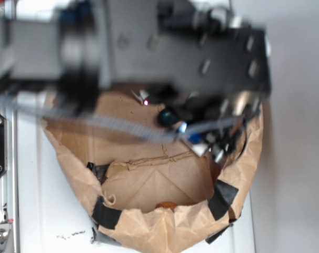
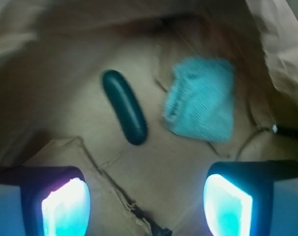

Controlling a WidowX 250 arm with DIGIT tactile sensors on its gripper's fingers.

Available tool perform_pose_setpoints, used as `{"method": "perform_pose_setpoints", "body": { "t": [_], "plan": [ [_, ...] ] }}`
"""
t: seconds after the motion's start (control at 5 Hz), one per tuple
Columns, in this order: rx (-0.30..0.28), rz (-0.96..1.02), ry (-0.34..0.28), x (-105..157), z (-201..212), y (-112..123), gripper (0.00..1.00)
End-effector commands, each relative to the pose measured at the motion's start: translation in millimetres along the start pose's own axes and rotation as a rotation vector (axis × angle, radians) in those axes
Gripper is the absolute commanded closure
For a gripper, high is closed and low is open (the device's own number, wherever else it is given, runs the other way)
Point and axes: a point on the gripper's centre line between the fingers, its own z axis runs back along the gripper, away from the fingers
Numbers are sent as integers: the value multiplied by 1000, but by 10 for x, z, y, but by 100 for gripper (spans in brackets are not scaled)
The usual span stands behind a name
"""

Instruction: Grab the blue cloth.

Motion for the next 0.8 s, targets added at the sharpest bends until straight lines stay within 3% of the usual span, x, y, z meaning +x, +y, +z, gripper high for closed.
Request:
{"method": "perform_pose_setpoints", "body": {
  "t": [0.0,0.4,0.6],
  "plan": [
    [-145,206,-184,170,-117,219,0],
    [-167,342,-336,234,-462,173,0],
    [-134,407,-389,358,-615,132,0]
  ]
}}
